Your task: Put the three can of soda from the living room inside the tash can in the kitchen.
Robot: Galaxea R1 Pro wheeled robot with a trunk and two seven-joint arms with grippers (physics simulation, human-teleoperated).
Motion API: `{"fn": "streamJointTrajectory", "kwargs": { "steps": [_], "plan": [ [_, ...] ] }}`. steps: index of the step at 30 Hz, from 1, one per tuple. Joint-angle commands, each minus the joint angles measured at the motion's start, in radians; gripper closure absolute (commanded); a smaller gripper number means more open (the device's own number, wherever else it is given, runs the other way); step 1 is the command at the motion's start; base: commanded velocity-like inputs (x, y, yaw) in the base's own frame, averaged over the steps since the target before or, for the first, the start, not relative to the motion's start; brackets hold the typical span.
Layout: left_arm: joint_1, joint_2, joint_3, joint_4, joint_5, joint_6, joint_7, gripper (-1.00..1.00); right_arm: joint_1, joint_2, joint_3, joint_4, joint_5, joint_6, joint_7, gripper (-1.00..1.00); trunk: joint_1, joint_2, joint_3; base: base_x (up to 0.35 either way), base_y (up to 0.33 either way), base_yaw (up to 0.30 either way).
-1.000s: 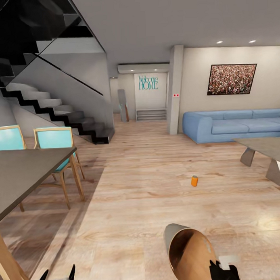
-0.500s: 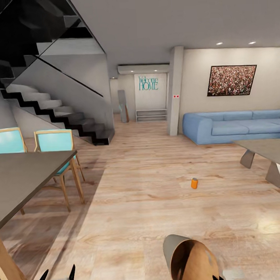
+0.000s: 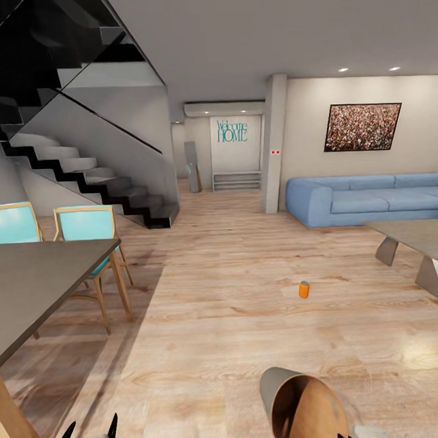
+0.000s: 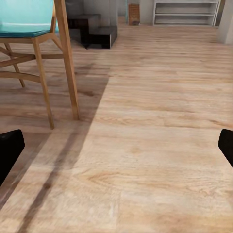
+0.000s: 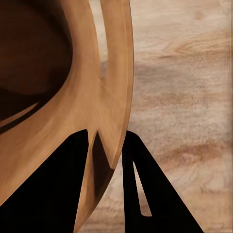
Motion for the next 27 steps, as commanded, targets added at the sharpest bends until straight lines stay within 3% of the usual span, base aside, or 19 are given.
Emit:
{"fn": "streamJointTrajectory", "kwargs": {
  "steps": [1,21,27],
  "plan": [
    [0.0,0.0,0.0,0.0,0.0,0.0,0.0,-1.0,0.0,0.0,-0.004,-0.002,-0.004,0.0,0.004,1.0,0.0,0.0,0.0,0.0,0.0,0.0],
    [0.0,0.0,0.0,0.0,0.0,-0.001,-0.001,-1.0,0.0,0.007,-0.006,-0.003,-0.004,0.0,0.004,1.0,0.0,0.0,0.0,0.001,0.0,0.0],
    [0.0,0.0,0.0,0.0,0.0,-0.001,-0.001,-1.0,0.0,0.008,-0.005,-0.003,-0.004,0.0,0.004,1.0,0.0,0.0,0.0,0.243,0.0,0.0]
  ]
}}
